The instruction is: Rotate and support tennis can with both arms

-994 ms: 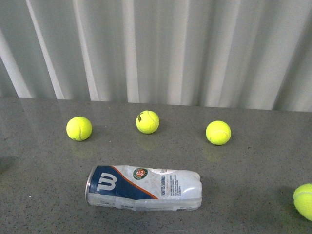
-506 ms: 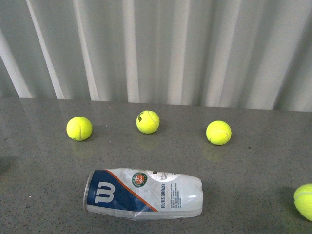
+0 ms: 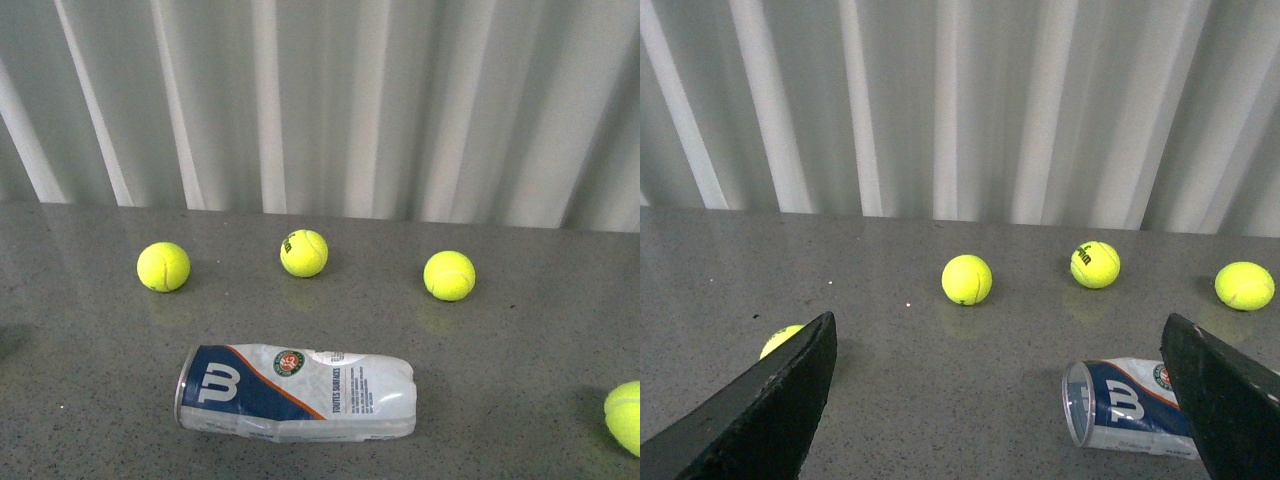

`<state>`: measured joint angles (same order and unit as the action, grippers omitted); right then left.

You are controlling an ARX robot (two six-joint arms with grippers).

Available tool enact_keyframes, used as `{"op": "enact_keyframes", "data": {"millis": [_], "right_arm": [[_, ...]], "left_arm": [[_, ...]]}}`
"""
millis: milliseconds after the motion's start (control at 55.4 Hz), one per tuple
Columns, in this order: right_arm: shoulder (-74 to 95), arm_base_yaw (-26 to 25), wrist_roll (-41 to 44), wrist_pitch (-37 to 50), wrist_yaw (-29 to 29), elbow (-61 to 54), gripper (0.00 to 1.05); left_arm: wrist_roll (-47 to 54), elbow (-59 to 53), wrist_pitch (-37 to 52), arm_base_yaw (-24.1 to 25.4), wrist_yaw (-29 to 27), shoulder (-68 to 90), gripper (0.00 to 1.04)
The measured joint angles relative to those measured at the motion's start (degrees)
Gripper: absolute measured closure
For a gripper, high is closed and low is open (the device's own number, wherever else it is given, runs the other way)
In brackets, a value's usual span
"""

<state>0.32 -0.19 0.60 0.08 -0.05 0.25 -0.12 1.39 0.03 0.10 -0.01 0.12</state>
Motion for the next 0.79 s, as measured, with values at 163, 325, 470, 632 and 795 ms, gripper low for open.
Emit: {"op": "enact_keyframes", "data": {"millis": [163,325,470,632,795], "right_arm": [[0.0,0.0,0.0,0.0,0.0,0.0,1.01],[0.0,0.0,0.0,0.0,0.0,0.0,0.67],[0.0,0.0,0.0,0.0,0.0,0.0,0.39],[0.0,0.0,0.0,0.0,0.0,0.0,0.12],[0.0,0.0,0.0,0.0,0.0,0.0,0.08]], "left_arm": [[0.0,0.0,0.0,0.0,0.0,0.0,0.07],[0.0,0.0,0.0,0.0,0.0,0.0,0.07],[0.0,0.0,0.0,0.0,0.0,0.0,0.07],[0.0,0.0,0.0,0.0,0.0,0.0,0.07],[0.0,0.0,0.0,0.0,0.0,0.0,0.07]]}}
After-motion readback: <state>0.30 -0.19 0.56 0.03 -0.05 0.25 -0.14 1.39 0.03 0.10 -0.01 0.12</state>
